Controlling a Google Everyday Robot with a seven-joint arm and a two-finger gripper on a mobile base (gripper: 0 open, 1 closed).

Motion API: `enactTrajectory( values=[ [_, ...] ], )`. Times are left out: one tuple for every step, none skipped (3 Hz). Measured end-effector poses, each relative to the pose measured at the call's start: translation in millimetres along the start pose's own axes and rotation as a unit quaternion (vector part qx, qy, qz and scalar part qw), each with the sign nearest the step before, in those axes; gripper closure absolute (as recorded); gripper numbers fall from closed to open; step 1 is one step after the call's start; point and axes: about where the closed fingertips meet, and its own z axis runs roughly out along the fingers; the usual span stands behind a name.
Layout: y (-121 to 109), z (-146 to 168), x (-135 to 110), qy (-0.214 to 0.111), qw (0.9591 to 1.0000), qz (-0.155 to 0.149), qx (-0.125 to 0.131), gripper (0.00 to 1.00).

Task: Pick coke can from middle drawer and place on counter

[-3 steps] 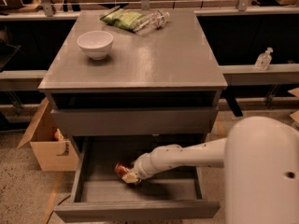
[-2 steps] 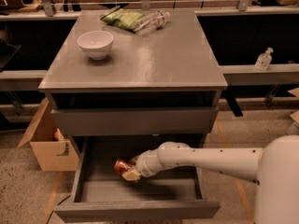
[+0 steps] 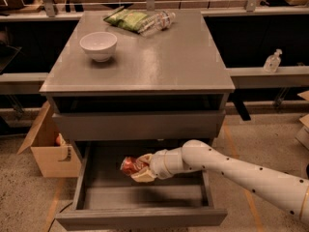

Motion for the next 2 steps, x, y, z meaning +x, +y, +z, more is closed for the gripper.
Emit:
enactTrajectory(
  values=[
    [-3.3,-44.9,-24.5,0.010,0.9983,-0.051,0.026,1.00],
    [-3.2,-45.0,-24.5,0.010,0.9983,-0.051,0.026,1.00]
  ],
)
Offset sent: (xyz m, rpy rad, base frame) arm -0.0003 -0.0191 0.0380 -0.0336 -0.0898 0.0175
